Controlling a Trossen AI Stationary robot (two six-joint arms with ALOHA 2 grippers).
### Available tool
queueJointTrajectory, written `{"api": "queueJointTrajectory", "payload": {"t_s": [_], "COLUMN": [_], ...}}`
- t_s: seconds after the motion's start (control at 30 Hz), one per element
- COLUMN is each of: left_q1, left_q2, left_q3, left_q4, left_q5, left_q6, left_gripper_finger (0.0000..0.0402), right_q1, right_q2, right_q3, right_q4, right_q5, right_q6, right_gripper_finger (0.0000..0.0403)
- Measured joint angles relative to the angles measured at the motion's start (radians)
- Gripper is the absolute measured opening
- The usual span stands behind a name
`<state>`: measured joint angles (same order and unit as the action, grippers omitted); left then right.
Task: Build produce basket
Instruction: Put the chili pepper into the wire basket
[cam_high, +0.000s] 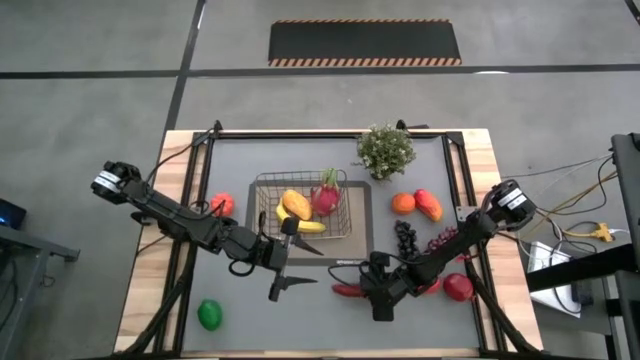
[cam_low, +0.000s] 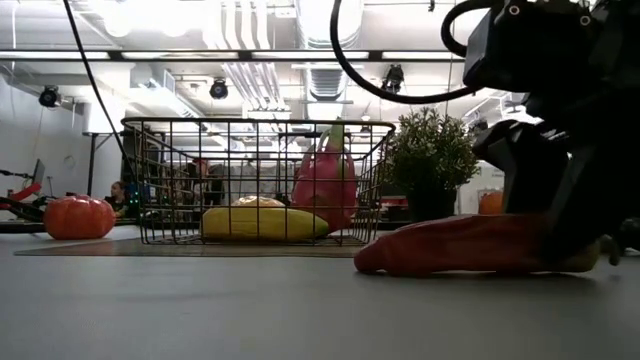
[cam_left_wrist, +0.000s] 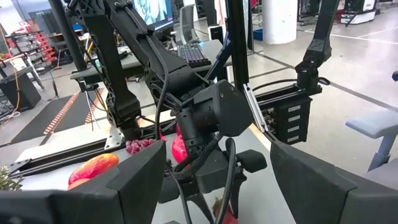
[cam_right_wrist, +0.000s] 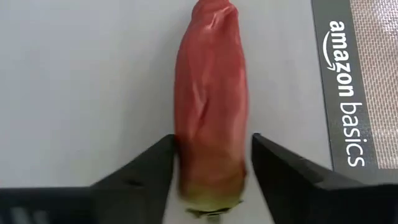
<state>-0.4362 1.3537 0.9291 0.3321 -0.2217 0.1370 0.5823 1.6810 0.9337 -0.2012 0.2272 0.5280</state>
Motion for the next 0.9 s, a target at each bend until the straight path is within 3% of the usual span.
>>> {"api": "queueJointTrajectory", "payload": {"t_s": [0.17, 0.37, 0.57, 0.9], "left_q1": [0.0, -0.002, -0.003, -0.004], "left_q2": [-0.001, -0.019, -0.029, -0.081], "left_q3": [0.002, 0.001, -0.005, -0.07], "left_q4": [0.0, -0.003, -0.008, -0.014], "left_q5": [0.0, 0.0, 0.0, -0.023], "left_q6": [0.0, 0.007, 0.027, 0.039], "left_gripper_finger": [0.027, 0.027, 0.027, 0.027], "right_q1": [0.0, -0.002, -0.005, -0.091], "right_q2": [-0.019, -0.067, -0.166, -0.362], "right_q3": [0.0, 0.0, 0.001, 0.02], "right_q4": [-0.003, -0.007, -0.009, -0.123], "right_q5": [0.0, 0.001, 0.007, 0.035], "right_q6": [-0.016, -0.023, -0.061, -0.075], "right_gripper_finger": [0.0088, 0.0086, 0.0109, 0.0095]}}
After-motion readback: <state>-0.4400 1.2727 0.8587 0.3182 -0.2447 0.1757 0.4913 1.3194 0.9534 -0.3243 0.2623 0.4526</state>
